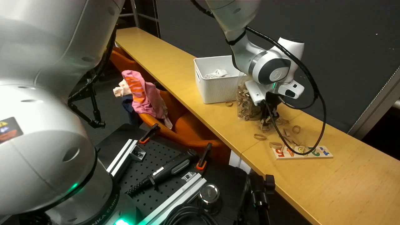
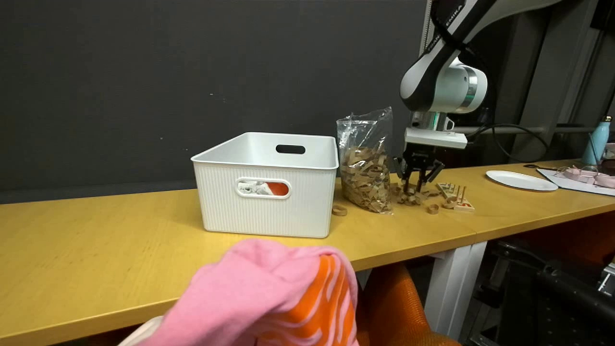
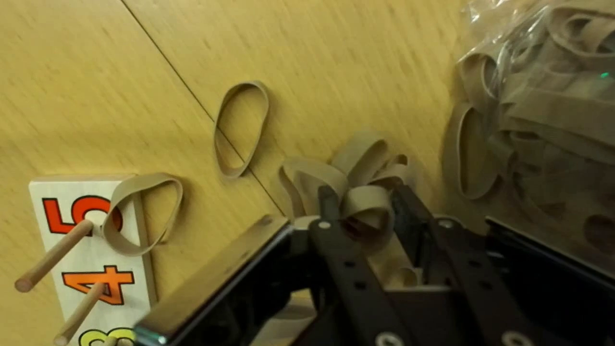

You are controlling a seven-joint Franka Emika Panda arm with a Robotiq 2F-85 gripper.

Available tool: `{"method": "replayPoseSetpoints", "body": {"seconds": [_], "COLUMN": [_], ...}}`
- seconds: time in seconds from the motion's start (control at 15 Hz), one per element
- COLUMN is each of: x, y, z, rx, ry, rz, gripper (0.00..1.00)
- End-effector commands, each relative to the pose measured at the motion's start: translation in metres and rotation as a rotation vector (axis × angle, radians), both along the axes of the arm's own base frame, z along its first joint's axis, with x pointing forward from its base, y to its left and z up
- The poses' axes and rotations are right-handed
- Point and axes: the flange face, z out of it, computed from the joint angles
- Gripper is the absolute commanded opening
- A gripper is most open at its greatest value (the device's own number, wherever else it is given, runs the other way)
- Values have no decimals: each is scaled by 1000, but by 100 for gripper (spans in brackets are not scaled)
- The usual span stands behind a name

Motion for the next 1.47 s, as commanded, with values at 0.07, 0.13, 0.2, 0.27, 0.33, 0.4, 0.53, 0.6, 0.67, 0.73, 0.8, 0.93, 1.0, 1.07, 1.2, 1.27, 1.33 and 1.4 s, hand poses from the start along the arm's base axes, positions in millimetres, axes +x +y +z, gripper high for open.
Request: {"method": "replayPoseSetpoints", "body": {"seconds": [0.07, 0.13, 0.2, 0.27, 0.33, 0.4, 0.53, 0.6, 0.67, 0.73, 0.8, 0.93, 1.0, 1.07, 1.2, 1.27, 1.33, 1.4], "x": [7, 9, 11, 13, 14, 16, 18, 19, 20, 20, 20, 17, 16, 15, 14, 15, 15, 14], "y": [-4, -6, -7, -8, -9, -10, -12, -12, -11, -9, -6, -4, -4, -5, -6, -5, -5, -5], "z": [-3, -6, -9, -12, -15, -17, -22, -24, -27, -29, -33, -40, -42, -45, -48, -45, -44, -42], "rx": [5, 8, 10, 12, 13, 17, 22, 24, 26, 30, 34, 34, 34, 35, 35, 32, 29, 25], "ry": [21, 25, 29, 33, 38, 45, 53, 56, 60, 67, 74, 88, 91, 94, 98, 92, 89, 85], "rz": [-7, -8, -8, -7, -9, -9, -10, -8, -7, -4, -4, -4, -6, -7, -7, -6, -6, -6], "gripper": [73, 82, 88, 97, 100, 100, 100, 100, 100, 100, 100, 100, 100, 94, 68, 59, 52, 45]}}
